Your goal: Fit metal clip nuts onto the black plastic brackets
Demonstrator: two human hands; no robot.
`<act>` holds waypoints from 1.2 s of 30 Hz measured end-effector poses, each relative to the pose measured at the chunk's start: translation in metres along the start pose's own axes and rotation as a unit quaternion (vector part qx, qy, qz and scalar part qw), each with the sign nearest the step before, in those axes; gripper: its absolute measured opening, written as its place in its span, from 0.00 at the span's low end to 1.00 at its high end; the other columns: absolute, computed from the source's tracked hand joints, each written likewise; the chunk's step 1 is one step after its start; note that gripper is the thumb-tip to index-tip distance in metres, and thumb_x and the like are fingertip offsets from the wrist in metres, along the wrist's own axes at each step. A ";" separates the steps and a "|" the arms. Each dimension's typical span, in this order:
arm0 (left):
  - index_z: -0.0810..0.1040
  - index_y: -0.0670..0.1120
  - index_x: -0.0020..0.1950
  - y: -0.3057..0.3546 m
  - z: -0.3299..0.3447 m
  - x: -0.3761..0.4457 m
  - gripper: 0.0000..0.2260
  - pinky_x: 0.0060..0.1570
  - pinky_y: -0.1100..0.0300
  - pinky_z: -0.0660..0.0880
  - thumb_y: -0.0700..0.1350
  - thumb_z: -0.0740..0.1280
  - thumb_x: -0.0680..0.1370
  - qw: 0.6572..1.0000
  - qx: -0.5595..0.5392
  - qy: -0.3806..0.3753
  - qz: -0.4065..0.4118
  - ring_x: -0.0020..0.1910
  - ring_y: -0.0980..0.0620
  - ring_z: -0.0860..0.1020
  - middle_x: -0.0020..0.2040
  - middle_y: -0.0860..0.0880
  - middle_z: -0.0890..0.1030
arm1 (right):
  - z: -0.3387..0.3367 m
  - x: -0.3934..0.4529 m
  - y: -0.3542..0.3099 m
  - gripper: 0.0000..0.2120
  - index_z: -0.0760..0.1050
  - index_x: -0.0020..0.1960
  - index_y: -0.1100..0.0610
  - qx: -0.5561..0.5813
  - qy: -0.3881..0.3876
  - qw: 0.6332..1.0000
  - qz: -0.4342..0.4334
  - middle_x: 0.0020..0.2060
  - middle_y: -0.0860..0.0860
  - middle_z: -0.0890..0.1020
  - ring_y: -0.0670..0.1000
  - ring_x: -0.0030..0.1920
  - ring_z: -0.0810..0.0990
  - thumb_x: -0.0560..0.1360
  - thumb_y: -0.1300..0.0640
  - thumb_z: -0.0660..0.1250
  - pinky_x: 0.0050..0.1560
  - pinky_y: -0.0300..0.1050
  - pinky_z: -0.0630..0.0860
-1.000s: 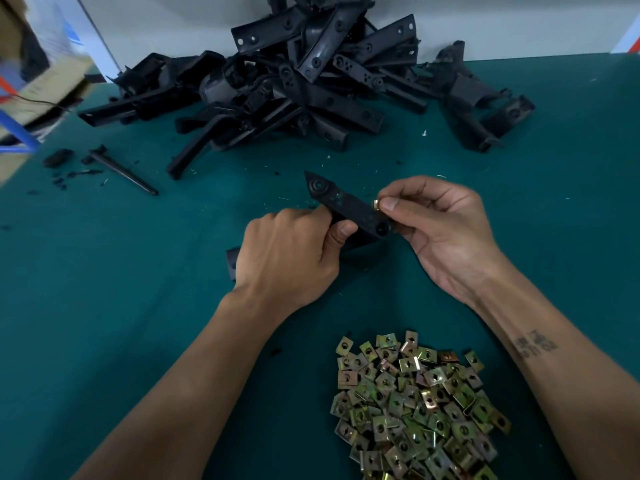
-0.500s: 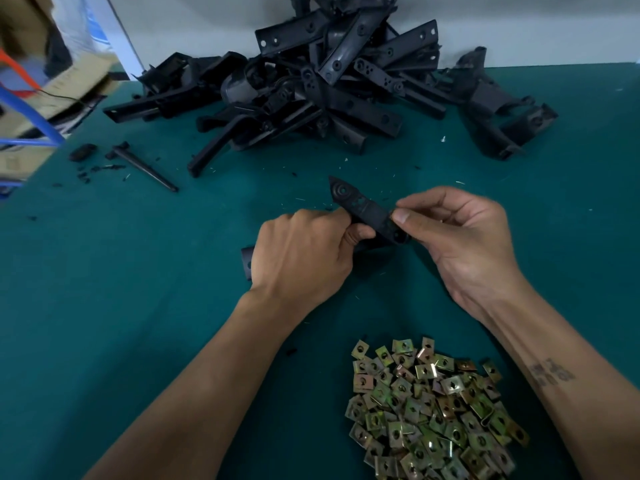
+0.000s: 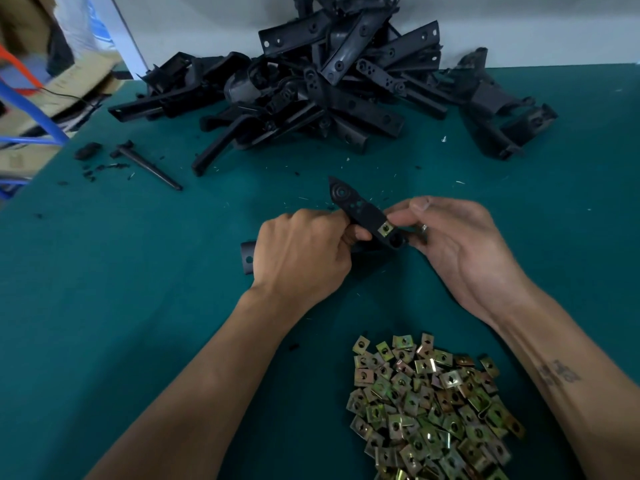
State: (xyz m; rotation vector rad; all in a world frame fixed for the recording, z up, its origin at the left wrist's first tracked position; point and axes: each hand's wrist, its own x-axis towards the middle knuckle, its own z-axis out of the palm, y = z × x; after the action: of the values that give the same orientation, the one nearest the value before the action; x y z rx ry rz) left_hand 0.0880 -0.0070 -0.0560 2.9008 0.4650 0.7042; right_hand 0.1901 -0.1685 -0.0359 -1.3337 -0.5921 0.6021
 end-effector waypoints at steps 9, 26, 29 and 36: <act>0.67 0.48 0.38 0.000 0.004 0.001 0.21 0.32 0.54 0.64 0.61 0.50 0.82 0.999 -0.044 0.024 0.019 0.31 0.37 0.76 0.34 0.46 0.79 | -0.030 -0.042 -0.003 0.09 0.84 0.55 0.50 -0.186 -0.006 0.982 0.028 0.49 0.48 0.85 0.47 0.55 0.82 0.78 0.60 0.68 0.61 0.54 0.77; 0.73 0.47 0.43 -0.002 0.006 0.002 0.20 0.31 0.54 0.64 0.60 0.52 0.83 0.998 -0.050 0.021 0.033 0.33 0.38 0.77 0.36 0.47 0.80 | -0.026 -0.089 -0.004 0.04 0.78 0.41 0.45 -0.410 -0.118 0.904 -0.035 0.40 0.48 0.79 0.52 0.37 0.75 0.72 0.46 0.67 0.37 0.35 0.69; 0.76 0.46 0.46 -0.003 0.005 0.002 0.22 0.32 0.54 0.63 0.60 0.52 0.83 0.998 -0.045 0.019 0.032 0.33 0.38 0.77 0.37 0.47 0.80 | -0.025 -0.089 -0.003 0.07 0.78 0.40 0.46 -0.412 -0.108 0.904 -0.033 0.40 0.48 0.79 0.53 0.38 0.75 0.75 0.56 0.70 0.37 0.37 0.69; 0.74 0.48 0.44 -0.003 0.006 0.003 0.22 0.32 0.53 0.65 0.61 0.49 0.83 0.998 -0.060 0.012 0.026 0.33 0.38 0.77 0.37 0.47 0.80 | -0.022 -0.089 -0.001 0.11 0.78 0.41 0.52 -0.377 -0.036 0.925 -0.035 0.37 0.45 0.79 0.49 0.41 0.78 0.77 0.66 0.67 0.41 0.34 0.71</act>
State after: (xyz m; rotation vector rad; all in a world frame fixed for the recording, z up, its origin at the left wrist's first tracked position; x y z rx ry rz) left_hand 0.0924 -0.0035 -0.0607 2.8041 0.3376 0.7470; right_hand 0.1423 -0.2461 -0.0427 -2.0032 -0.9867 0.3658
